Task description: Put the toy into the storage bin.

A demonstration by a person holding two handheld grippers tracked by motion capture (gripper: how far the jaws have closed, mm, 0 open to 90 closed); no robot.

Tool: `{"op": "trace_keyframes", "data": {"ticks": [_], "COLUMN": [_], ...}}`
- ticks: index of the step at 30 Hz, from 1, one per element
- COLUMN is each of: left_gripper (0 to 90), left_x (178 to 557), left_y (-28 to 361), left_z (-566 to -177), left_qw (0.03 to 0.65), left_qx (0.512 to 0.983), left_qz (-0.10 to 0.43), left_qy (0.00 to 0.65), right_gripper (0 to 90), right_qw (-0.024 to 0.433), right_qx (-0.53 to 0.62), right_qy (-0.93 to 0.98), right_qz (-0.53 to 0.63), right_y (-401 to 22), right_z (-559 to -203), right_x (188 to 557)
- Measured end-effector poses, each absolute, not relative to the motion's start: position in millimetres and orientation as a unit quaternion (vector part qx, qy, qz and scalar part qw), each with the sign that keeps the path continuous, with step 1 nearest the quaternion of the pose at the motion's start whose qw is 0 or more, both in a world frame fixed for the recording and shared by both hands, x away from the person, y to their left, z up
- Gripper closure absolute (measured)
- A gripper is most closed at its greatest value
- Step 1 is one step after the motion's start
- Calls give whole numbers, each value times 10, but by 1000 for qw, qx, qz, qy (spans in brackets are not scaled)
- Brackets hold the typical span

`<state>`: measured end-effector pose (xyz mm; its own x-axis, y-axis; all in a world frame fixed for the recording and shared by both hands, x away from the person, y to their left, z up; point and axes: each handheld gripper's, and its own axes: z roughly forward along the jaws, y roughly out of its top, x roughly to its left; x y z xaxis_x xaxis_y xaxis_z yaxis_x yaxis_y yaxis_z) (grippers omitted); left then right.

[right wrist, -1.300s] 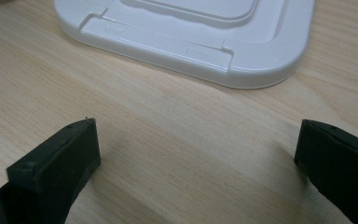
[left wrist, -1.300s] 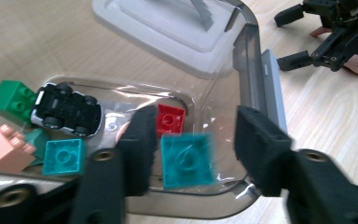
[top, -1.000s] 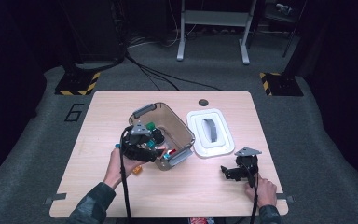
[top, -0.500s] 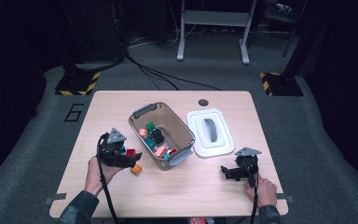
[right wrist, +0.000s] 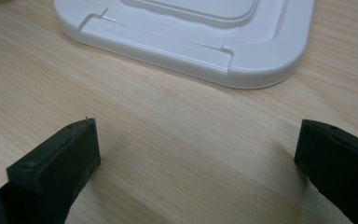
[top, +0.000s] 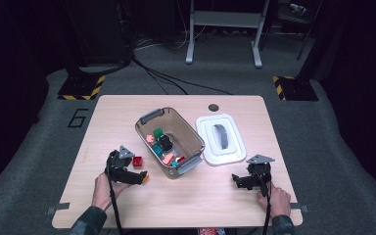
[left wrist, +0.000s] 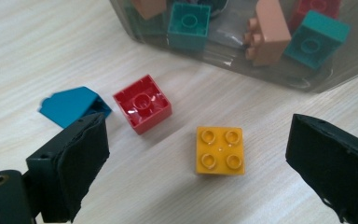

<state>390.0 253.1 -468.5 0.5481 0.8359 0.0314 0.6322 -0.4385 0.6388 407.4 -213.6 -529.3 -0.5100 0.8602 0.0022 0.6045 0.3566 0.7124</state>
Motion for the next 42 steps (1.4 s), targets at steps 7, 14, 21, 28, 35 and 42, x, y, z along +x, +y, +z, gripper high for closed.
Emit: {"op": "trace_keyframes", "data": {"ticks": [7, 14, 21, 28, 35, 42], "left_gripper": [292, 428, 582, 587, 588, 588], "left_x": [3945, 3984, 3995, 3995, 3991, 4011], "left_y": [2378, 2308, 2329, 2359, 2478, 2602], "left_z": [-4919, -4966, -4986, -4984, -4891, -4737], "left_qw": [277, 261, 256, 258, 275, 278], "left_qx": [839, 846, 847, 844, 835, 827], "left_qz": [160, 154, 143, 142, 142, 151], "left_qy": [440, 439, 443, 448, 456, 465], "right_gripper": [0, 0, 0, 0, 0, 0], "right_qw": [190, 190, 190, 190, 190, 190], "right_qx": [457, 457, 457, 457, 457, 457], "right_qy": [801, 801, 801, 801, 801, 801], "right_qz": [336, 336, 336, 336, 336, 336], "right_y": [-2136, -2136, -2136, -2136, -2136, -2136], "right_z": [-5293, -5293, -5293, -5293, -5293, -5293], "right_x": [4073, 4073, 4073, 4073, 4073, 4073]}}
